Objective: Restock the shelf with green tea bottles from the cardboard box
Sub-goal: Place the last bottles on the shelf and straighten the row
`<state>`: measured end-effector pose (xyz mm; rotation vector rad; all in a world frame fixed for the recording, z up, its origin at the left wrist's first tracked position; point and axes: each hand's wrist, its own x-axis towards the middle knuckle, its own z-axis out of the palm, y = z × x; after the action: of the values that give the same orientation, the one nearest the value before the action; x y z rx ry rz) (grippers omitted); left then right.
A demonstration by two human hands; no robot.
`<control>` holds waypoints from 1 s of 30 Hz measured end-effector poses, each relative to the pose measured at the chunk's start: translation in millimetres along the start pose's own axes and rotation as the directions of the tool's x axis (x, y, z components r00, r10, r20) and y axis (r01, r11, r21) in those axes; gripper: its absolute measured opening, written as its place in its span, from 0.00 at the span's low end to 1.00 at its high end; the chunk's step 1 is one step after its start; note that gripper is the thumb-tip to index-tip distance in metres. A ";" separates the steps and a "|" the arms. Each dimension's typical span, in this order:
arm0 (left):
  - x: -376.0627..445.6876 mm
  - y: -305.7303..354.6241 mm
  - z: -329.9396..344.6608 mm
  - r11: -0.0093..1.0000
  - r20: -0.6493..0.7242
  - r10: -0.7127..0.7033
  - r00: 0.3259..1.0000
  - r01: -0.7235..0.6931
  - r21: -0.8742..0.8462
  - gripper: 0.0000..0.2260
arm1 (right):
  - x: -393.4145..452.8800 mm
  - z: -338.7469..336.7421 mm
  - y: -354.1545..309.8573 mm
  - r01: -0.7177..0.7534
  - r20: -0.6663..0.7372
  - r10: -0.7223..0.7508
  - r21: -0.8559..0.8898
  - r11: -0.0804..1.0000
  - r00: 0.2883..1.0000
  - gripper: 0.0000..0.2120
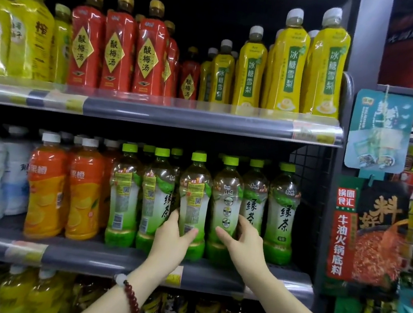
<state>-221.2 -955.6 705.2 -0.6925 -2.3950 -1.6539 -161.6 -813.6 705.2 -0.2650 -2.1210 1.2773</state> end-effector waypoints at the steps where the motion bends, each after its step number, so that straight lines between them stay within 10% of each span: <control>1: -0.4 -0.8 -0.6 1.000 0.001 0.017 1.000 -0.017 -0.001 0.28 | 0.0 -1.0 -0.1 -0.001 0.002 0.001 0.004 1.000 1.000 0.34; 9: 1.6 -1.0 -11.6 1.000 0.088 -0.028 0.996 0.028 0.001 0.30 | 8.0 -4.1 5.8 -0.042 0.085 0.038 0.047 0.998 0.996 0.36; 18: -16.5 11.1 19.2 0.996 -0.244 -0.010 0.970 0.030 0.080 0.31 | 0.9 -1.1 -0.8 0.005 0.038 -0.005 0.013 1.000 0.999 0.35; 26: -5.9 -3.9 -6.5 0.998 0.004 -0.039 0.999 0.039 -0.055 0.31 | 2.3 -2.7 1.0 -0.029 0.080 0.026 0.039 0.999 0.996 0.36; 30: -18.0 9.4 13.5 0.999 -0.218 -0.016 0.976 0.027 0.047 0.28 | -2.7 10.8 -0.3 0.069 -0.067 -0.075 -0.098 0.993 0.995 0.29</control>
<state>-199.3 -945.7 701.3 -0.4520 -2.2871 -1.5819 -166.2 -822.8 700.8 -0.2678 -2.1150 1.1114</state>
